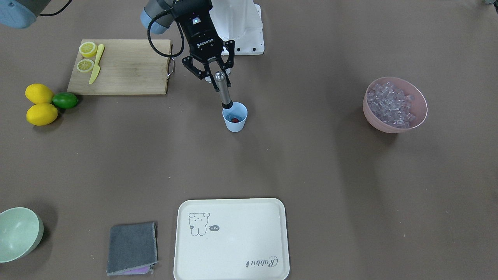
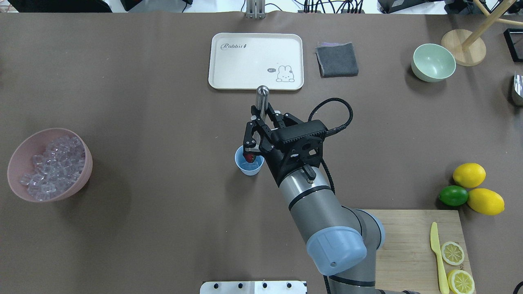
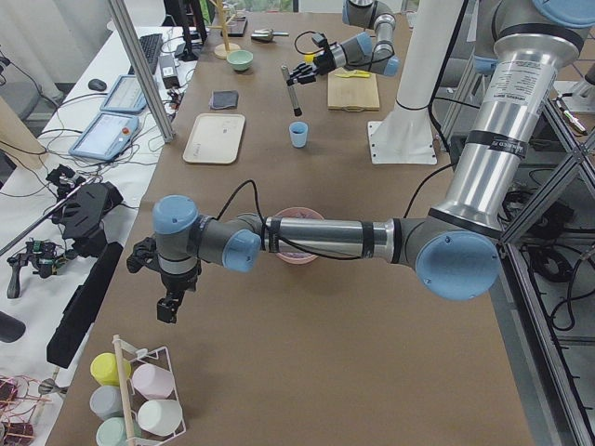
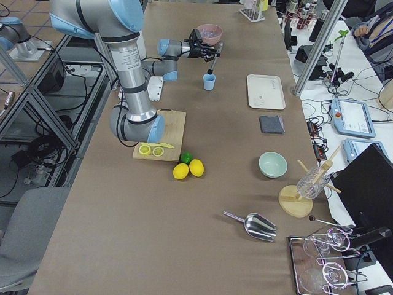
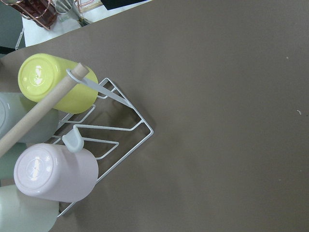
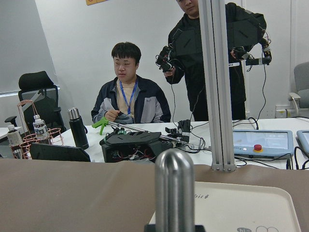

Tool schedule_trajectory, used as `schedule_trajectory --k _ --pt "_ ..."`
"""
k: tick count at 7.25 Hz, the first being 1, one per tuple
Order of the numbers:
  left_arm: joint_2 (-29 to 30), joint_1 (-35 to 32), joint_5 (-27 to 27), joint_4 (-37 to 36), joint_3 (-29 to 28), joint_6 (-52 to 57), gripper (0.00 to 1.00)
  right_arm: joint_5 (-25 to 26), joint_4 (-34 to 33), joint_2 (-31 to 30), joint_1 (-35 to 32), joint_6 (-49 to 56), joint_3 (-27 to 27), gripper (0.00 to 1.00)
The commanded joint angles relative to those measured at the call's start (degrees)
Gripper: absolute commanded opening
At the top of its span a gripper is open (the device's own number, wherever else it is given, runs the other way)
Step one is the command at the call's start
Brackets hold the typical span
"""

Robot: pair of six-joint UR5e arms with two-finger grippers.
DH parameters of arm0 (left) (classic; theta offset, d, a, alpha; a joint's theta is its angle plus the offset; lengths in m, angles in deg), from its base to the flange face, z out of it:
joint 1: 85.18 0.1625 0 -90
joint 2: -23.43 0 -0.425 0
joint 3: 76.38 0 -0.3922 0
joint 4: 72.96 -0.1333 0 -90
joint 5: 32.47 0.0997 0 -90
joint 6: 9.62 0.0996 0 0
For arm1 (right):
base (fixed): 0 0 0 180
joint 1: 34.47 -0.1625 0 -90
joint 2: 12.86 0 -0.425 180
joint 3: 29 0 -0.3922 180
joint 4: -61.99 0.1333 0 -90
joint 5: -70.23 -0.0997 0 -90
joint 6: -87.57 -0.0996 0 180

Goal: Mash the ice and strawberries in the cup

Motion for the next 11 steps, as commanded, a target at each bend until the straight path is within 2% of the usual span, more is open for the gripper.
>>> schedule_trajectory --k 1,2,11 --pt "-0.1 0.0 0.03 0.1 -0.22 0.0 0.98 -0.27 1.22 2.57 0.44 0.03 3.72 0.0" --pt "-0.1 0.0 0.03 0.19 -0.22 0.0 0.98 -0.1 1.31 3.64 0.52 -0.14 6.36 0.0" --pt "-0.28 0.0 0.29 0.19 -0.57 0.0 0.98 -0.19 3.06 3.91 1.4 -0.23 10.95 0.0"
